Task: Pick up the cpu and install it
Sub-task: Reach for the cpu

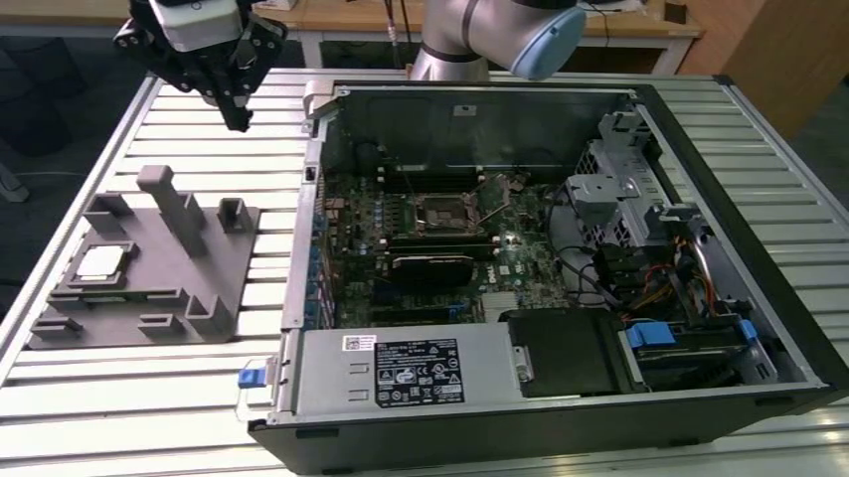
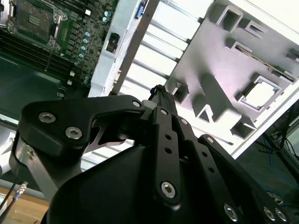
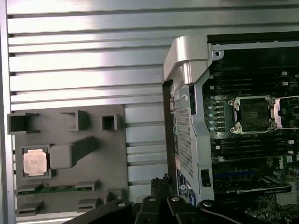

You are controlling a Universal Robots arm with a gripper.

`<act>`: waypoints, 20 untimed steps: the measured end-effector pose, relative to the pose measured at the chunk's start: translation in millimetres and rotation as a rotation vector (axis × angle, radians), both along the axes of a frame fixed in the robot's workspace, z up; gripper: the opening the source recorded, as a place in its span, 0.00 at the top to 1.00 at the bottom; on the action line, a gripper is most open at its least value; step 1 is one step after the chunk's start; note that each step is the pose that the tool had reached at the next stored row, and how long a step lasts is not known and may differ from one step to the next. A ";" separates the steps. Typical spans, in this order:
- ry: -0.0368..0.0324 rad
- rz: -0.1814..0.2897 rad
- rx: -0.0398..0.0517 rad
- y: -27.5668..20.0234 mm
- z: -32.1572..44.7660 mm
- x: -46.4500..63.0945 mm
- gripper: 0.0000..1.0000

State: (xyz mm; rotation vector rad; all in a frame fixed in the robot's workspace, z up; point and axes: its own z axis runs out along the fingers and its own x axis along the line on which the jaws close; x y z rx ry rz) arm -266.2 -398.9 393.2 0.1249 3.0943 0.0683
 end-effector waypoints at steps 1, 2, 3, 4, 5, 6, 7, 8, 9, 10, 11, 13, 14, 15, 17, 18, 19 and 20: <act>-0.0003 0.000 0.0000 0.0 0.0 -2.0 0.89; -0.0006 0.000 0.0000 0.0 0.0 -3.9 0.89; -0.0009 0.000 0.0000 0.0 0.0 -5.8 0.89; -0.0012 0.000 0.0000 0.0 0.0 -7.9 0.89; -0.0015 0.000 -0.0001 0.0 0.0 -9.8 0.89; -0.0017 0.000 -0.0001 0.0 0.0 -11.8 0.89; -0.0020 0.000 -0.0001 0.0 0.0 -13.8 0.89; -0.0023 0.000 -0.0001 0.0 0.0 -15.6 0.89; -0.0025 0.000 -0.0001 0.0 0.0 -17.5 0.89; -0.0027 0.000 0.0000 0.0 0.0 -19.3 0.89; -0.0029 0.000 0.0000 0.0 0.0 -21.1 0.89; -0.0034 0.000 0.0000 0.0 0.0 -24.9 0.89; -0.0037 0.000 0.0000 0.0 0.0 -26.9 0.89; -0.0039 0.000 0.0000 0.0 0.0 -28.8 0.89; -0.0043 0.000 -0.0001 0.0 0.0 -32.6 0.89; -0.0046 0.000 -0.0001 0.0 0.0 -34.5 0.89; -0.0049 0.000 0.0000 0.0 0.0 -36.5 0.89; -0.0052 0.000 -0.0001 0.0 0.0 -38.4 0.89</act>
